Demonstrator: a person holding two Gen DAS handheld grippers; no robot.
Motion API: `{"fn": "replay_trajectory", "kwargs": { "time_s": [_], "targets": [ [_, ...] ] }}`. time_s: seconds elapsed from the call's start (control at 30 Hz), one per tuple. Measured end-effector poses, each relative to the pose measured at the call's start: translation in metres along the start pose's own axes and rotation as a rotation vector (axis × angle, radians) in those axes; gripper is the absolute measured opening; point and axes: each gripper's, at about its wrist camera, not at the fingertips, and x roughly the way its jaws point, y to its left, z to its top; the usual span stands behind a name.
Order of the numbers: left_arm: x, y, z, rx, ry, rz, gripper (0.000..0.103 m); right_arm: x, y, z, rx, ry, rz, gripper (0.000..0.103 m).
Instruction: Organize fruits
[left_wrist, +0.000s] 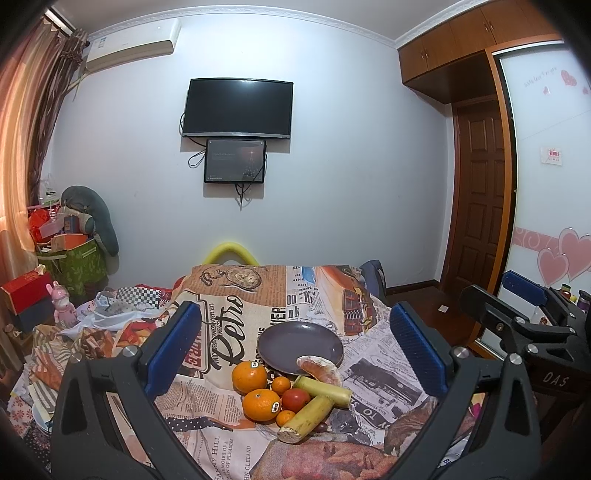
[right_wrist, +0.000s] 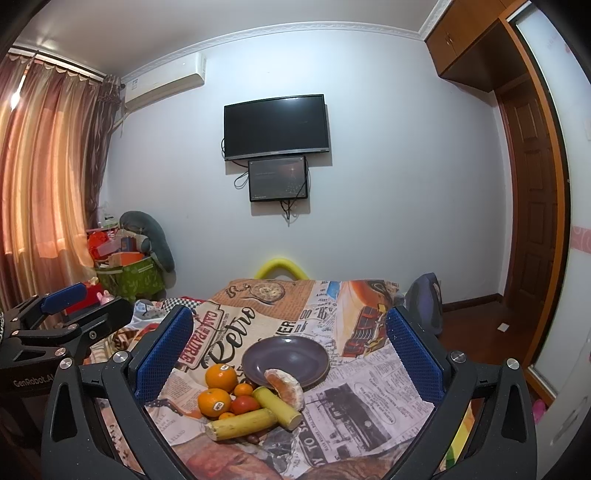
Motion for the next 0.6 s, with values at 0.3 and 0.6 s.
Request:
{"fn": "replay_trajectory", "kwargs": {
  "time_s": [0.3,0.6],
  "targets": [
    [0.0009,-0.0006,0.0004,0.001,0.001,0.000,0.103,0.0006,0.0001,0.0000,0.002,0.001,-0.003,0.103],
    [0.0048,-0.0007,-0.0037,0.005,0.013,-0.001,0.103,0.0057,-0.0013,-0.0046,0.007,0.014,-0.004,0.103]
  ]
}}
